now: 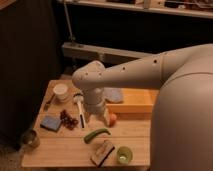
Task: Place eraser in plastic cup
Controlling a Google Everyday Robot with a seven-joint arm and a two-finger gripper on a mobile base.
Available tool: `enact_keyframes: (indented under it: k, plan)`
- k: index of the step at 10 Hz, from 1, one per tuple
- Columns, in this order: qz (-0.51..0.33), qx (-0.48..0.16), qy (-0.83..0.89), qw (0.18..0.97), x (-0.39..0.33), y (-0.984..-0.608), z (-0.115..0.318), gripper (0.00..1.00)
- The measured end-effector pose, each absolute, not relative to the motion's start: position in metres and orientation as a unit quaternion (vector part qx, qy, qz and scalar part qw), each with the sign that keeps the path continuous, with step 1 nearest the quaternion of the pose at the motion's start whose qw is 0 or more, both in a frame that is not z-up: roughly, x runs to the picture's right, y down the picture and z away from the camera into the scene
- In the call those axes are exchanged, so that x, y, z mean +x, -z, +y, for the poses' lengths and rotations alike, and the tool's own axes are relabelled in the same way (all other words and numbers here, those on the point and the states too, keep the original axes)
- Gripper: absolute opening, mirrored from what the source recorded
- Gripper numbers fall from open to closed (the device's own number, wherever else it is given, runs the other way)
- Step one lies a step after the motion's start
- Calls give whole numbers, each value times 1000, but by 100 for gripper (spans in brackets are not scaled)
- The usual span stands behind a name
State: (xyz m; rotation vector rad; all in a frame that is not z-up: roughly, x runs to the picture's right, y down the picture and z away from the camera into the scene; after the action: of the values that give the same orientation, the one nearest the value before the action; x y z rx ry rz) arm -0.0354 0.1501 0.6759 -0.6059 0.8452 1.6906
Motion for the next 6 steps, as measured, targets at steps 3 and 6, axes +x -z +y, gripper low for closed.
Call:
enact_keyframes:
  k: [3,6]
  plan:
    - [316,-355,-704,527,-7,-680,143,65]
    - [315,-336,-718,521,4,-680,142,65]
